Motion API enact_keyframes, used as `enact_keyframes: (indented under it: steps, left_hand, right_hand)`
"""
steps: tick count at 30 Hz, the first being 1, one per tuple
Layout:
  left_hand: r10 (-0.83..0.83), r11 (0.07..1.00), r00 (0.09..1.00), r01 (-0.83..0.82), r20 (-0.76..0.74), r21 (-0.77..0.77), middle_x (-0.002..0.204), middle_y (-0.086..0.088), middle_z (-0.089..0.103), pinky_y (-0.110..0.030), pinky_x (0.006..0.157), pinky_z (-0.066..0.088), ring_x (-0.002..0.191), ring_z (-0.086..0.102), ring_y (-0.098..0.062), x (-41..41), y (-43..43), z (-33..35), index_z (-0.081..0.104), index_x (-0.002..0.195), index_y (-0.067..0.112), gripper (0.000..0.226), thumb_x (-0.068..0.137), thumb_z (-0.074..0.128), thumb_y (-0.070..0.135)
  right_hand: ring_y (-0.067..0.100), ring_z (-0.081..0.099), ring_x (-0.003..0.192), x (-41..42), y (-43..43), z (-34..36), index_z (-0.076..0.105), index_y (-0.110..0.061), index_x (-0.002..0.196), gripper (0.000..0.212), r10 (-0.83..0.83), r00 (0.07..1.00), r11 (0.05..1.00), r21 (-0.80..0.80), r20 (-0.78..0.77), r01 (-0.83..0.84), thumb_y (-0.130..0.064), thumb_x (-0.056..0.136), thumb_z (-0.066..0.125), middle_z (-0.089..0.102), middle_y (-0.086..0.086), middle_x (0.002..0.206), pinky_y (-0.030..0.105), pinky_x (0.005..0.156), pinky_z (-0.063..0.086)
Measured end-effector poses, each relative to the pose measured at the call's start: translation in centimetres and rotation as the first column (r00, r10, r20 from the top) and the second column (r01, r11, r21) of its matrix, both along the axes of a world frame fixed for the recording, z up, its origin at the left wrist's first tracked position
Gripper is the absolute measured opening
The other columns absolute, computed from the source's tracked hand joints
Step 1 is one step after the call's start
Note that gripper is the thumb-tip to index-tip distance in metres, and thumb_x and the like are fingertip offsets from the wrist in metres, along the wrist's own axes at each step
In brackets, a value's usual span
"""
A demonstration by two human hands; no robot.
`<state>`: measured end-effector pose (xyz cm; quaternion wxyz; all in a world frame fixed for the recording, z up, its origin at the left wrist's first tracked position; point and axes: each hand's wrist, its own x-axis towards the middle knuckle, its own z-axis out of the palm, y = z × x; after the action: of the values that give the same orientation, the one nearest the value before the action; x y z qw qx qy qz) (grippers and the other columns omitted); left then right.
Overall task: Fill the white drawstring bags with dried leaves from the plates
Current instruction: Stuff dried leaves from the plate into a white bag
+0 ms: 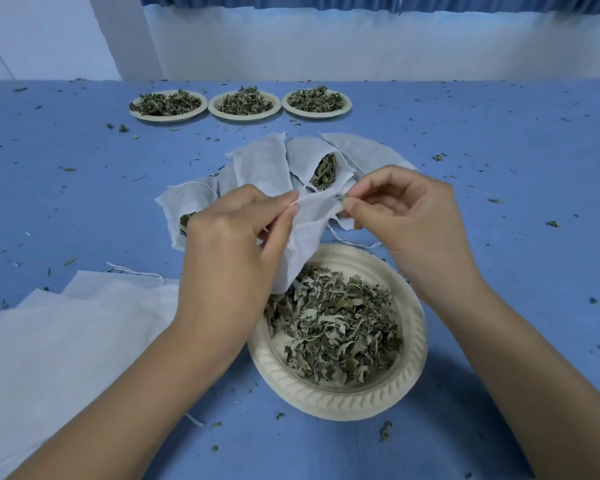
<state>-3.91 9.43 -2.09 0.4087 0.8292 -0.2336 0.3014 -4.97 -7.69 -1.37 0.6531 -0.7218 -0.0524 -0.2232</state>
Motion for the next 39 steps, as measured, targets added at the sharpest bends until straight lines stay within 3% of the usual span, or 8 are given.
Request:
enact_keyframes:
  steps: [5,15,19,22,26,31,35,39]
  left_hand:
    - [0.0,0.996,1.0,-0.003,0.027,0.09,0.072,0.003,0.068,-0.015,0.061,0.045,0.056,0.054,-0.001,-0.2,-0.1,-0.3,0.078,0.087,0.009,0.007,0.087,0.071,0.009]
    - [-0.01,0.996,1.0,0.011,0.016,-0.085,0.061,0.007,0.066,-0.018,0.057,0.047,0.062,0.061,-0.008,-1.0,-0.3,0.3,0.077,0.079,0.011,0.01,0.087,0.07,0.009]
    - [0.018,1.0,0.996,-0.016,0.088,-0.024,0.064,0.001,0.065,-0.012,0.058,0.04,0.064,0.054,-0.008,-0.8,-0.2,0.3,0.076,0.078,0.007,0.012,0.088,0.069,0.006]
    - [0.003,0.999,0.999,0.0,0.051,-0.049,0.063,0.004,0.063,-0.012,0.059,0.041,0.064,0.053,-0.008,-0.6,0.0,0.4,0.075,0.076,0.009,0.013,0.088,0.07,0.006]
    - [-0.046,0.998,0.998,0.048,0.033,-0.047,0.063,0.002,0.061,-0.026,0.059,0.045,0.062,0.054,-0.012,-0.8,-0.3,0.4,0.073,0.074,0.007,0.016,0.089,0.069,0.008]
    - [0.116,0.993,0.99,-0.114,0.083,-0.035,0.063,0.001,0.06,-0.015,0.058,0.036,0.063,0.049,-0.01,0.3,1.0,0.9,0.07,0.072,0.007,0.019,0.089,0.066,0.011]
    - [0.15,0.989,0.982,-0.147,0.113,-0.035,0.064,0.004,0.057,-0.014,0.059,0.035,0.063,0.048,-0.009,0.4,1.0,1.0,0.071,0.073,0.007,0.018,0.09,0.065,0.011]
    - [0.051,0.997,0.998,-0.049,0.04,-0.054,0.06,0.013,0.053,-0.011,0.059,0.037,0.059,0.048,-0.005,0.1,0.5,0.4,0.07,0.071,0.01,0.018,0.089,0.067,0.01]
  right_hand:
    - [0.026,0.062,0.077,-0.7,0.2,0.2,0.06,-0.009,0.082,0.022,0.055,0.846,0.911,-0.373,0.531,0.175,0.012,0.081,0.067,0.063,0.007,0.081,0.033,0.069,0.05]
    - [0.015,0.061,0.064,-0.3,0.1,-0.4,0.071,-0.005,0.077,0.006,0.082,0.917,0.715,-0.664,0.39,0.218,-0.002,0.082,0.074,0.068,0.002,0.074,0.014,0.062,0.041]
    - [0.017,0.055,0.064,-0.3,0.2,-0.6,0.076,-0.014,0.081,0.025,0.178,0.908,0.558,-0.799,0.38,0.226,-0.022,0.094,0.056,0.071,-0.005,0.072,0.031,0.07,0.038]
    - [0.015,0.054,0.086,-0.9,0.0,0.2,0.075,-0.017,0.092,0.044,0.173,0.914,0.653,-0.738,0.367,0.172,-0.026,0.098,0.032,0.072,-0.009,0.084,0.036,0.091,0.028]
    - [0.021,0.047,0.123,-1.1,0.6,-0.5,0.068,-0.017,0.082,0.05,0.274,0.943,0.514,-0.857,0.19,0.023,-0.033,0.098,0.024,0.061,-0.018,0.08,0.047,0.11,0.015]
    - [0.025,0.057,0.099,-0.5,-2.5,1.8,0.069,-0.017,0.084,0.028,0.226,0.956,0.83,-0.551,0.187,-0.088,-0.035,0.092,0.049,0.068,-0.001,0.092,0.043,0.091,0.037]
    - [0.015,0.051,0.108,-0.8,-2.9,1.7,0.069,-0.031,0.105,0.05,0.434,0.824,0.522,-0.643,-0.365,-0.56,-0.048,0.06,0.086,0.054,-0.011,0.117,0.03,0.083,0.044]
    - [0.002,0.042,0.118,-1.2,-0.5,0.2,0.067,-0.034,0.116,0.053,0.469,0.77,0.318,-0.73,-0.433,-0.605,-0.035,0.066,0.087,0.05,-0.017,0.119,0.024,0.101,0.036]
